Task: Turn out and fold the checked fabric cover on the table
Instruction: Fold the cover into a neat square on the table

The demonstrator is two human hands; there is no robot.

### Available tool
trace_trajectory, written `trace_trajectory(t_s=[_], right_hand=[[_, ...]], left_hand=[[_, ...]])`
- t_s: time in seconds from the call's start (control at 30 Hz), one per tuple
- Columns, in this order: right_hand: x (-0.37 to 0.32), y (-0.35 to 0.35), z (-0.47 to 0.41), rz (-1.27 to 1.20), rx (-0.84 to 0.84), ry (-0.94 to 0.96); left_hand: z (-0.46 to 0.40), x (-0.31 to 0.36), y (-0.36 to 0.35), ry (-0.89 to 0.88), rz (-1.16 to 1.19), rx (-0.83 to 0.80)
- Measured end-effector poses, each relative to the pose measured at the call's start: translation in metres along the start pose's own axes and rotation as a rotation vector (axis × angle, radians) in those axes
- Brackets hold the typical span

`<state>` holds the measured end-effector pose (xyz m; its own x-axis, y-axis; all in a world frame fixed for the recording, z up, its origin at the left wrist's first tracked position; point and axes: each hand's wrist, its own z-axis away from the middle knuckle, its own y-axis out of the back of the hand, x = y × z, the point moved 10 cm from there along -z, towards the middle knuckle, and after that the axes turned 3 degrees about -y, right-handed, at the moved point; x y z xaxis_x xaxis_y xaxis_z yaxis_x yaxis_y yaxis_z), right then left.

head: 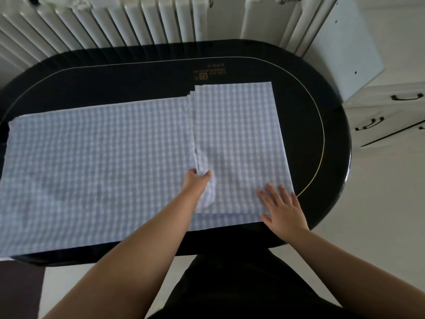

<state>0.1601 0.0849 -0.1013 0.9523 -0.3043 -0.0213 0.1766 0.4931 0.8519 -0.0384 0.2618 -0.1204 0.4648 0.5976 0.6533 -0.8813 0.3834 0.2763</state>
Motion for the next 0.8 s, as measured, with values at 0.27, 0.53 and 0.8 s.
trace_trajectory(t_s=[0.27,0.53,0.8], right_hand=[[0.028,0.032,0.002,-0.391,0.155,-0.188],[0.064,0.015,0.008,-0.356,0.066,-0.186],[0.058,-0.001,0.028,-1.144,0.152,-0.552]], left_hand=[[0.042,0.095,-0.042,-0.230,0.173,-0.361],[0.043,0.104,-0.020,-0.353,0.015,-0.221],[0.031,0.028,0.071,-0.272,0.014,0.203]])
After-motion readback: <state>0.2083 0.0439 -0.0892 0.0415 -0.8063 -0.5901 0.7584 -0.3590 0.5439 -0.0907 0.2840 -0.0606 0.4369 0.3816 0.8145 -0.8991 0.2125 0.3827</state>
